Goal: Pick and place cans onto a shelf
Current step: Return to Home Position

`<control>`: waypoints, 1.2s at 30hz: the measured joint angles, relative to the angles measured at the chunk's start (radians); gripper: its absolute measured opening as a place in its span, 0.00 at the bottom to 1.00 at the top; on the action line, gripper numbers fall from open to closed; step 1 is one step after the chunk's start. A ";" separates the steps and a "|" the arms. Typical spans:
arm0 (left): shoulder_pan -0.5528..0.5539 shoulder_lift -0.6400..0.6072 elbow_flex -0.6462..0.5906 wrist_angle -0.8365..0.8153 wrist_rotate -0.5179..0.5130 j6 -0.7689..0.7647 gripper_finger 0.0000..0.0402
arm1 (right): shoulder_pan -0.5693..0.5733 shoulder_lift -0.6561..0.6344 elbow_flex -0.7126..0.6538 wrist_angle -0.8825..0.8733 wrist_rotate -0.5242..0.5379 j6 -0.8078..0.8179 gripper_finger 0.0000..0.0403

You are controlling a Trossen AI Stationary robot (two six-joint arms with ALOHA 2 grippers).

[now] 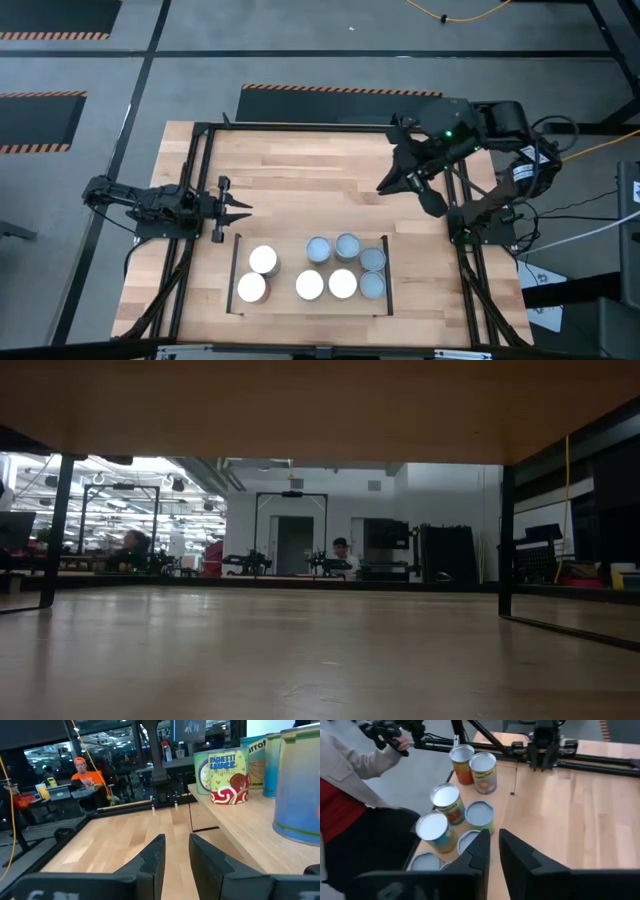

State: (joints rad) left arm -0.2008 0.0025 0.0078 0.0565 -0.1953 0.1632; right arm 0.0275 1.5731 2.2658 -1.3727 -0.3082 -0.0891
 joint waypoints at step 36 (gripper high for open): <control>0.000 0.000 0.000 0.004 0.002 0.004 0.20 | 0.112 -0.495 -0.894 0.512 0.065 0.085 0.11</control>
State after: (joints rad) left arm -0.2005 0.0025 0.0078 0.0608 -0.1932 0.1669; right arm 0.1398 1.0779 1.3722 -0.8605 -0.2436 -0.0039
